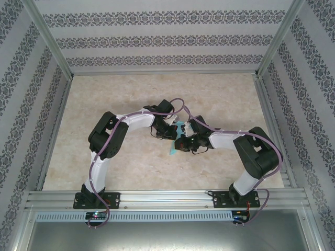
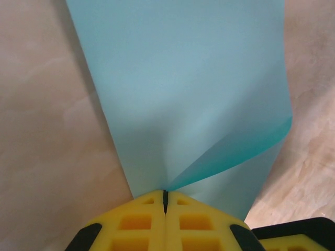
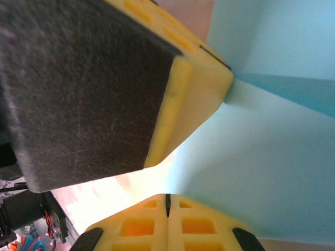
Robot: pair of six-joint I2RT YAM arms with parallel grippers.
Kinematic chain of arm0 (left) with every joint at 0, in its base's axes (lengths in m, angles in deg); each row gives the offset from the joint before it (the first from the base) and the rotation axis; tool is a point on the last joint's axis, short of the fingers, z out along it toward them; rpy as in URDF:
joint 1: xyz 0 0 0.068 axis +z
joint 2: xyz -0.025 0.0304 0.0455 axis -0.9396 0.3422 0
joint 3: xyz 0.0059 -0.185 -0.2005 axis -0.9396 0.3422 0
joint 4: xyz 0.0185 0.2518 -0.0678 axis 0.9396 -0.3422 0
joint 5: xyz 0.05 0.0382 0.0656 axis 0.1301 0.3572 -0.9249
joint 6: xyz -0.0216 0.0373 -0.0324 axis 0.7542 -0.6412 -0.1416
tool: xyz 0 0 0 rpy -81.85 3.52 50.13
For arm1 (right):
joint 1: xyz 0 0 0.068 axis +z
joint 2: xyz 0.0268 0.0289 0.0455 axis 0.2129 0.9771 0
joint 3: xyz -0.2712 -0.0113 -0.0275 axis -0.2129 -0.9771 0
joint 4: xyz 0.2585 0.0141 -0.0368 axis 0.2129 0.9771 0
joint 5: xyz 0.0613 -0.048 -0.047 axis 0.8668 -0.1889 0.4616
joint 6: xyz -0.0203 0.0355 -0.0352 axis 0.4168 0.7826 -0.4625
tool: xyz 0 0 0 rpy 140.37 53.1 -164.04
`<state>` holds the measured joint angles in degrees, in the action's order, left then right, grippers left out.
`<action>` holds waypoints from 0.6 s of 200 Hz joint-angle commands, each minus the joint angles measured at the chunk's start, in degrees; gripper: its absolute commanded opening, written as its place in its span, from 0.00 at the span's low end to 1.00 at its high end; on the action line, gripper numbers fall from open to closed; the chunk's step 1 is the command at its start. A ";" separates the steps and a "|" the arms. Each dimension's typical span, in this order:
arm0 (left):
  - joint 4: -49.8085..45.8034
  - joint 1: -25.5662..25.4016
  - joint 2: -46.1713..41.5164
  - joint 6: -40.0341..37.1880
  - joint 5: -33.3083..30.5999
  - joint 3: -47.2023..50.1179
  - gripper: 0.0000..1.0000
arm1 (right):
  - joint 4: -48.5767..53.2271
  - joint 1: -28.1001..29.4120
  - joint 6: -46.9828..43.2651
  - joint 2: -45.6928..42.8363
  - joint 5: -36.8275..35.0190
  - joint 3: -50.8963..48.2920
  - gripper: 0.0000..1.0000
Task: Fold a paper plane with a square sheet of paper (pick it up from the middle)
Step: Third fold the triangle at the center of the table.
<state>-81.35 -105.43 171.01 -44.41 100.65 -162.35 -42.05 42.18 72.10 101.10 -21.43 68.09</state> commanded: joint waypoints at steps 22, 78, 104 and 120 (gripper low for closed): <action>-1.51 0.27 2.94 -1.62 -2.30 2.48 0.06 | -2.04 1.05 0.88 1.31 0.23 -1.11 0.00; -1.60 0.24 3.27 -1.82 -2.43 2.46 0.06 | -3.56 1.55 1.26 2.46 0.16 -2.51 0.00; -1.73 0.28 3.37 -1.98 -2.37 2.38 0.06 | -4.08 1.95 1.51 2.71 0.12 -2.85 0.00; -1.73 0.28 3.35 -1.99 -2.28 2.38 0.06 | -4.18 2.15 1.62 2.52 0.12 -3.19 0.00</action>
<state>-81.09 -105.21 171.01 -44.48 101.15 -162.14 -45.90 42.97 73.33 102.91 -21.61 66.16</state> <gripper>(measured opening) 0.065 0.042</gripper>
